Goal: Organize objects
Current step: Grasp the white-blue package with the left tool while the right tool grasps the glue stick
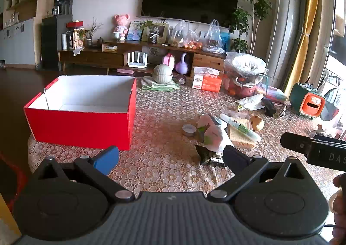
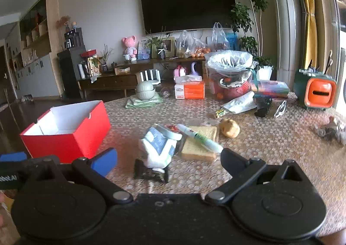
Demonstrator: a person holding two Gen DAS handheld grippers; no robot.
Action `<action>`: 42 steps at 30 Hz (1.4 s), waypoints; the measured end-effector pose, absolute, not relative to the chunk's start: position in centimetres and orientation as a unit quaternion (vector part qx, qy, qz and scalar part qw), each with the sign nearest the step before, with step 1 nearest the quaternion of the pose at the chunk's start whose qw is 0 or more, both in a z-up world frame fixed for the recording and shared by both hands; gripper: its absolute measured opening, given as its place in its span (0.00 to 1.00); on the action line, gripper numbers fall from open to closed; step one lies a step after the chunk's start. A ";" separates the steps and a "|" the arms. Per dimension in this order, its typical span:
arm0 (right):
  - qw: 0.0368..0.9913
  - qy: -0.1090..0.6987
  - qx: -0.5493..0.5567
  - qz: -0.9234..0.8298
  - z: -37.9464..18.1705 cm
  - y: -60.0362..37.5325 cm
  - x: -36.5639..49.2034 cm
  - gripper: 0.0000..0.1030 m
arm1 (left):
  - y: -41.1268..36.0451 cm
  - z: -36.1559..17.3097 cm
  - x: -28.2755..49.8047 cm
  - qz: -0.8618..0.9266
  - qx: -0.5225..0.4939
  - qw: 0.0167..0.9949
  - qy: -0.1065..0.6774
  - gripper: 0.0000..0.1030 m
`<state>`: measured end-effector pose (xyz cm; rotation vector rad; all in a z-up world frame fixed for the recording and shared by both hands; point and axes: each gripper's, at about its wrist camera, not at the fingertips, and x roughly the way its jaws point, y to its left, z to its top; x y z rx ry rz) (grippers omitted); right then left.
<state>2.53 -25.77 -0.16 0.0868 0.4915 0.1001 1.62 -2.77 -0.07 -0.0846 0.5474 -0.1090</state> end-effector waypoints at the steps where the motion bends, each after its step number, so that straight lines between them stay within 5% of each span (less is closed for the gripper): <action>1: 0.967 0.245 0.040 0.051 -0.3 -26.0 2.9 0.99 | -2.9 -0.1 1.9 -0.056 -0.039 0.961 0.269 1.00; 42: 0.922 0.365 -0.073 0.101 -10.2 -30.4 23.2 0.94 | -15.5 -8.7 18.9 -0.132 0.075 0.933 0.326 0.99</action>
